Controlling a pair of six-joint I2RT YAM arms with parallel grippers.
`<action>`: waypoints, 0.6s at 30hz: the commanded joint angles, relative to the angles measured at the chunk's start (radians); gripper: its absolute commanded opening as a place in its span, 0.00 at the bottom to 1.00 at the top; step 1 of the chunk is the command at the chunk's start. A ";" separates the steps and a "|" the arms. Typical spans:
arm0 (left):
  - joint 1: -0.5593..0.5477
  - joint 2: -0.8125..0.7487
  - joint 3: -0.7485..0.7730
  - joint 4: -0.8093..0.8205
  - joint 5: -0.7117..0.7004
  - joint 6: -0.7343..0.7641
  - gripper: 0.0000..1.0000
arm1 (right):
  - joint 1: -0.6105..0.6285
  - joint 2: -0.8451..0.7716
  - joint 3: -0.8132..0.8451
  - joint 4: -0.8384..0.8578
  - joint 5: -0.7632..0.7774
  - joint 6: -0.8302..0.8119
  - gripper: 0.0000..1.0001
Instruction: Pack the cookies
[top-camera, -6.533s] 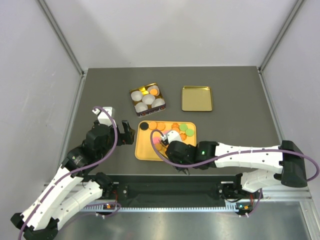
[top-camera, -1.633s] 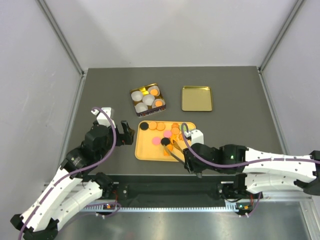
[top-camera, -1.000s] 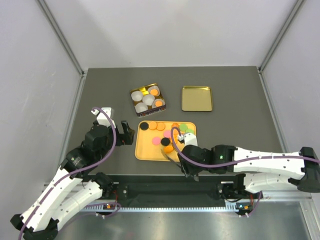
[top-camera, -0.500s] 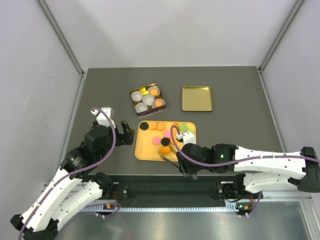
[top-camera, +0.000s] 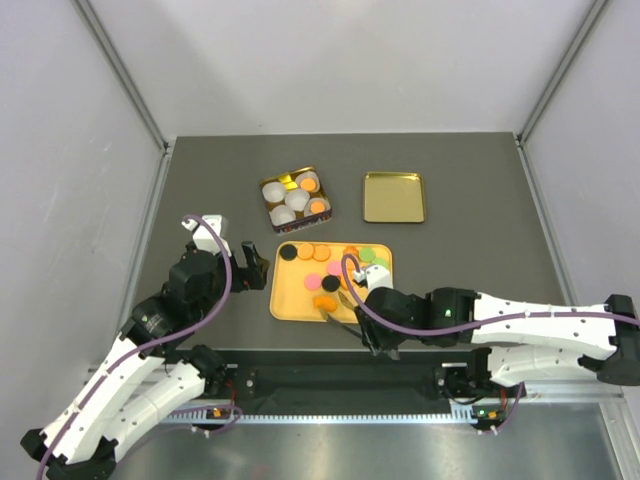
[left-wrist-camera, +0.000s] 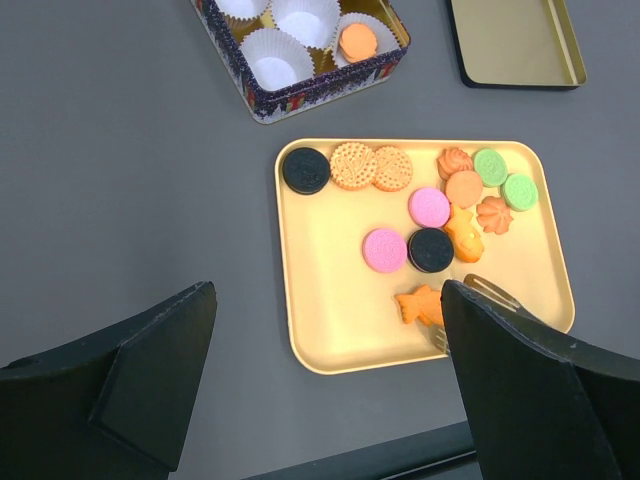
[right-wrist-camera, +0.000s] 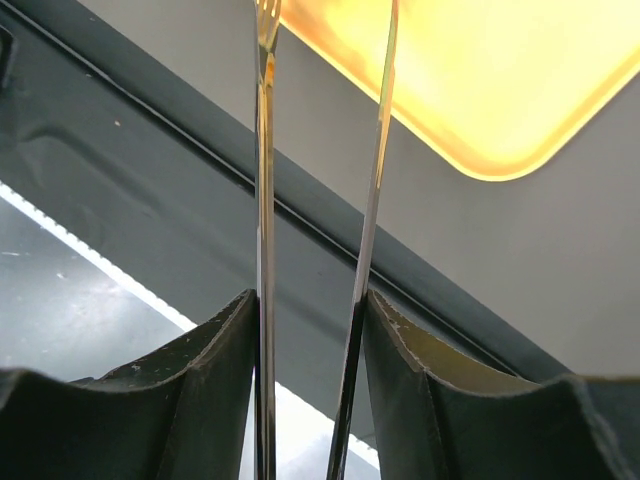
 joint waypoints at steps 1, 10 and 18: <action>-0.001 -0.006 0.003 0.012 -0.002 0.002 0.99 | 0.000 -0.004 0.077 -0.010 0.043 -0.049 0.45; -0.001 -0.007 0.003 0.009 -0.007 0.002 0.99 | -0.005 0.083 0.111 0.013 0.020 -0.121 0.43; -0.003 -0.004 0.004 0.009 -0.007 0.002 0.99 | -0.022 0.079 0.094 0.007 0.017 -0.130 0.40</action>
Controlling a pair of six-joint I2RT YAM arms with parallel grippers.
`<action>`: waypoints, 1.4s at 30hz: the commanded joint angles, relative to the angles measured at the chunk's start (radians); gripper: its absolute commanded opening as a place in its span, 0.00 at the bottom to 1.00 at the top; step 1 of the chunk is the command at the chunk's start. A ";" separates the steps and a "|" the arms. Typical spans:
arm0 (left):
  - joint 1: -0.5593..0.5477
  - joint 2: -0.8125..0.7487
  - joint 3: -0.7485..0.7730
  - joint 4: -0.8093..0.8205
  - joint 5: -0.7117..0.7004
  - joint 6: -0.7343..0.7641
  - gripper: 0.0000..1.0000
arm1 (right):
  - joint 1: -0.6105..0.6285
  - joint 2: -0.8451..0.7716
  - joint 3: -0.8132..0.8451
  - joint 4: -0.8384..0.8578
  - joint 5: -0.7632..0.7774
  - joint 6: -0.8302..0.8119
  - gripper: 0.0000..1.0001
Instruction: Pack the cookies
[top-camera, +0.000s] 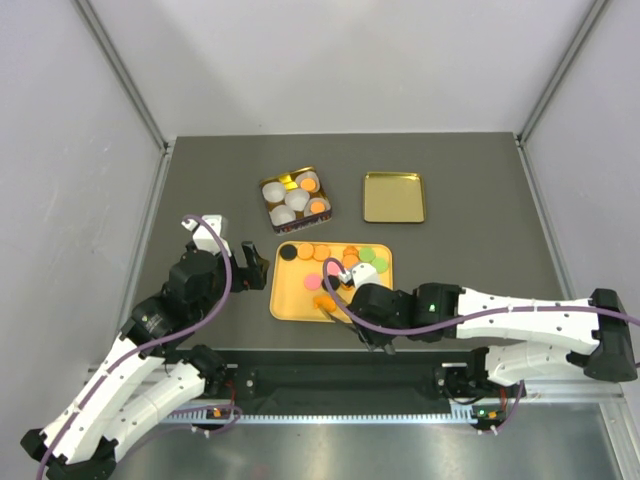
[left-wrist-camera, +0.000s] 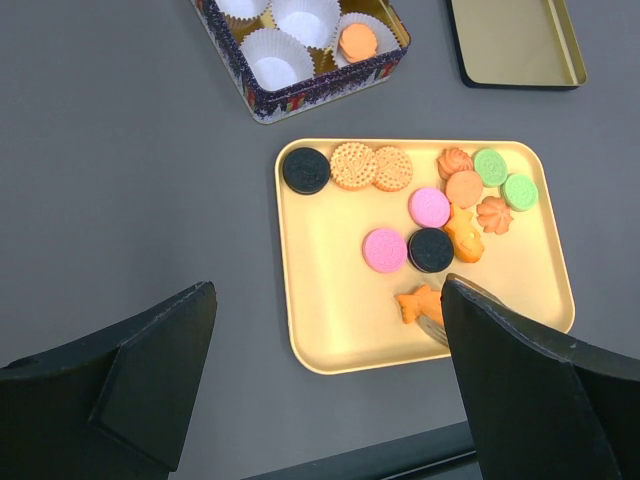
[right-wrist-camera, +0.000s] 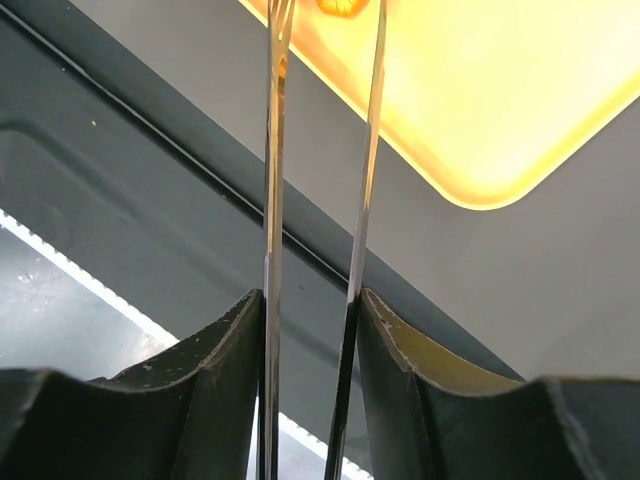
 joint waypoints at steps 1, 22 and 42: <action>-0.003 -0.004 0.003 0.011 -0.007 0.002 0.99 | -0.009 -0.014 0.030 0.020 0.006 -0.018 0.40; -0.003 -0.006 0.003 0.009 -0.011 0.001 0.99 | -0.063 -0.049 0.033 0.036 -0.045 -0.041 0.28; -0.003 -0.001 0.003 0.009 -0.011 0.001 0.99 | -0.198 -0.028 0.232 0.030 -0.052 -0.143 0.25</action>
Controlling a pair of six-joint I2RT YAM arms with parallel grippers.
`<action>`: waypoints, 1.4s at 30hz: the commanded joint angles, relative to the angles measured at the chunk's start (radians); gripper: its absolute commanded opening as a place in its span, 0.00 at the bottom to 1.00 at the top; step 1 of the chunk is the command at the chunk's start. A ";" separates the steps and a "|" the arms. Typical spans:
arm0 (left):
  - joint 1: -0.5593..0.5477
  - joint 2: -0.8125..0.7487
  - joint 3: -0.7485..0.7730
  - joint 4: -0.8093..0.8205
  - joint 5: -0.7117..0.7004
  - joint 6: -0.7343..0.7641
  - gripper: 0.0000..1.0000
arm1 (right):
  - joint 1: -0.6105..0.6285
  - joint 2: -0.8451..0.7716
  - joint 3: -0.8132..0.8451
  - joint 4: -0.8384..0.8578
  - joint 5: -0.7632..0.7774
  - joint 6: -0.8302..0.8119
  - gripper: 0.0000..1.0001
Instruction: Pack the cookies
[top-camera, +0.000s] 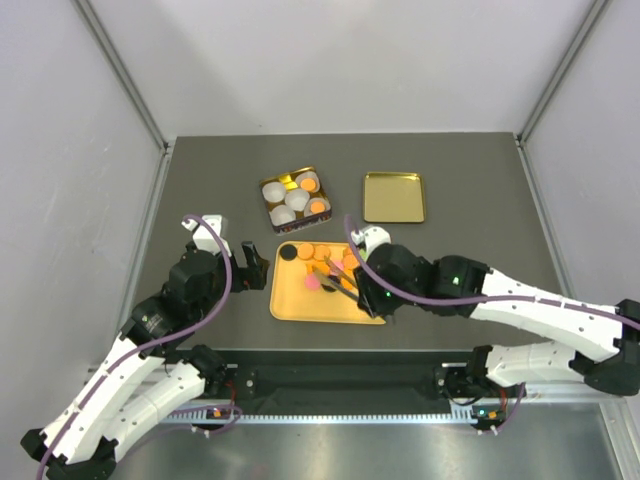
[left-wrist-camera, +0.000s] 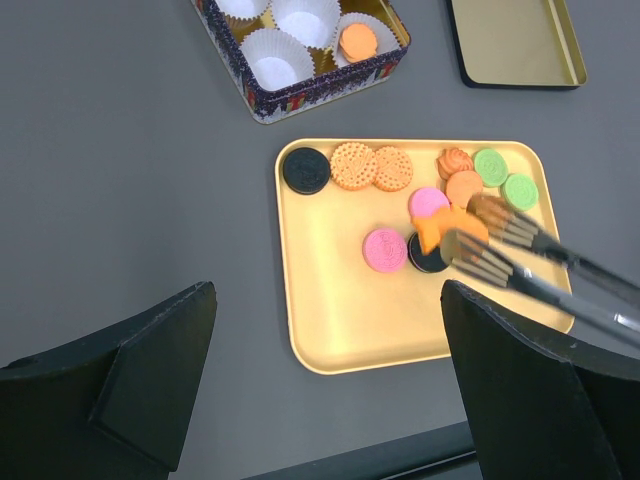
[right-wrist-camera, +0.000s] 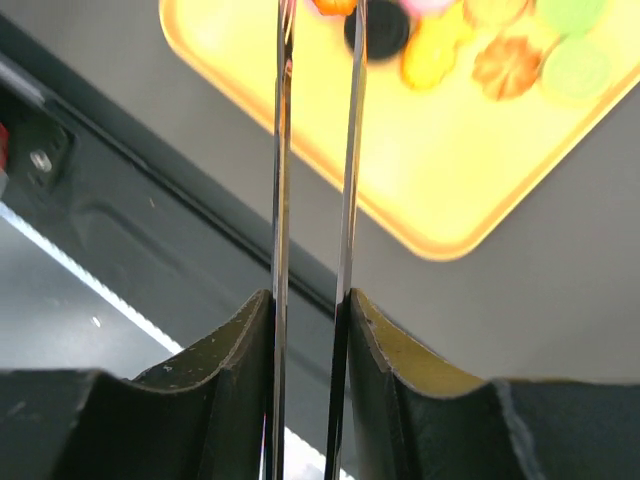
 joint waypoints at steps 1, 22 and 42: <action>-0.003 -0.001 0.003 0.009 -0.013 0.001 0.99 | -0.090 0.034 0.114 0.085 -0.017 -0.080 0.25; -0.003 0.000 0.004 0.003 -0.026 -0.005 0.99 | -0.395 0.668 0.605 0.268 -0.109 -0.246 0.23; -0.003 -0.006 0.003 0.006 -0.022 -0.004 0.99 | -0.399 0.797 0.677 0.305 -0.058 -0.240 0.26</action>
